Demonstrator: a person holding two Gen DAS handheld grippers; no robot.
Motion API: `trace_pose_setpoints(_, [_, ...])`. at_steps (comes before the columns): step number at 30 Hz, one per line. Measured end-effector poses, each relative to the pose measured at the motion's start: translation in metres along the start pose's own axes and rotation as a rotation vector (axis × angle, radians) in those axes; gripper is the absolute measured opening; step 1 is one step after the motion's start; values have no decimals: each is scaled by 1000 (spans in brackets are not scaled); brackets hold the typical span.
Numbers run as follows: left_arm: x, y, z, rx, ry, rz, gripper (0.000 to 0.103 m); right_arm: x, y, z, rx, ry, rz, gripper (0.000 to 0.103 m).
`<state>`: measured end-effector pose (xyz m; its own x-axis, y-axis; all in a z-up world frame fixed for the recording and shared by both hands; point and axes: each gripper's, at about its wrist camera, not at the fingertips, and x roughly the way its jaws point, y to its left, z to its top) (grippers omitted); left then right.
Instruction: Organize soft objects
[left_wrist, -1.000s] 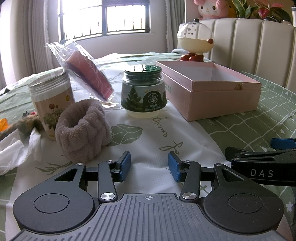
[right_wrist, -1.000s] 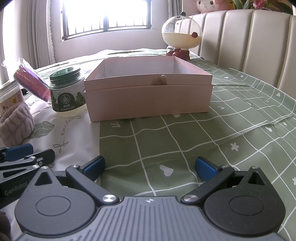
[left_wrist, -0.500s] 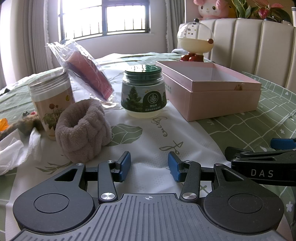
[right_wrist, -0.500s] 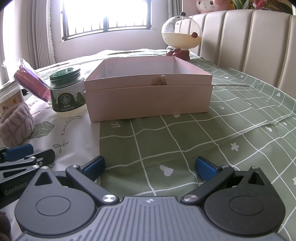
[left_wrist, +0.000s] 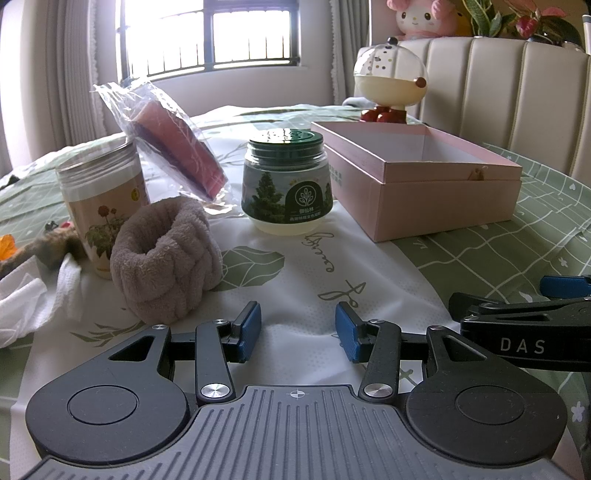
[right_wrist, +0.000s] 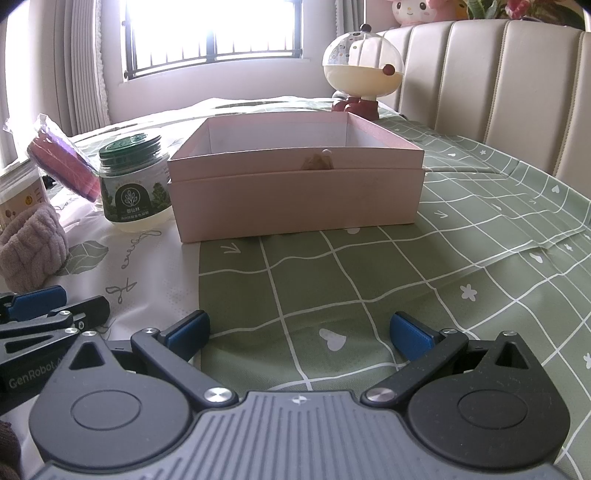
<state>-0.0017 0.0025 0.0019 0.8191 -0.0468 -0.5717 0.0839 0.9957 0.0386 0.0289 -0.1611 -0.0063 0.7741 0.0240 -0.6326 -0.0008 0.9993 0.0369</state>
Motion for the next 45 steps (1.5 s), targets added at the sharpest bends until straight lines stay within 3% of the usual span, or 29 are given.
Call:
trace_pose_setpoints(24, [2, -10, 2, 22, 14, 18, 50, 1, 3, 0, -7, 2, -7, 103])
trace_pose_setpoints(27, [2, -11, 4, 16, 24, 19, 50, 2, -4, 3, 25, 26, 23, 103])
trace_pose_setpoints(32, [1, -8, 11, 2, 54, 6, 47, 6, -8, 17, -13, 150, 61, 103])
trace_pose_setpoints(37, [-6, 10, 32, -48, 133, -116, 47, 11, -9, 26, -77, 241, 103, 103])
trace_pose_setpoints(39, [-19, 21, 43, -52, 147, -132, 47, 14, -10, 33, -102, 294, 120, 103])
trace_pose_setpoints(43, [-53, 65, 70, -107, 143, -65, 47, 22, -1, 49, -132, 450, 114, 103])
trace_pose_setpoints(45, [-70, 99, 84, -98, 106, 30, 50, 28, 8, 58, -166, 542, 127, 103])
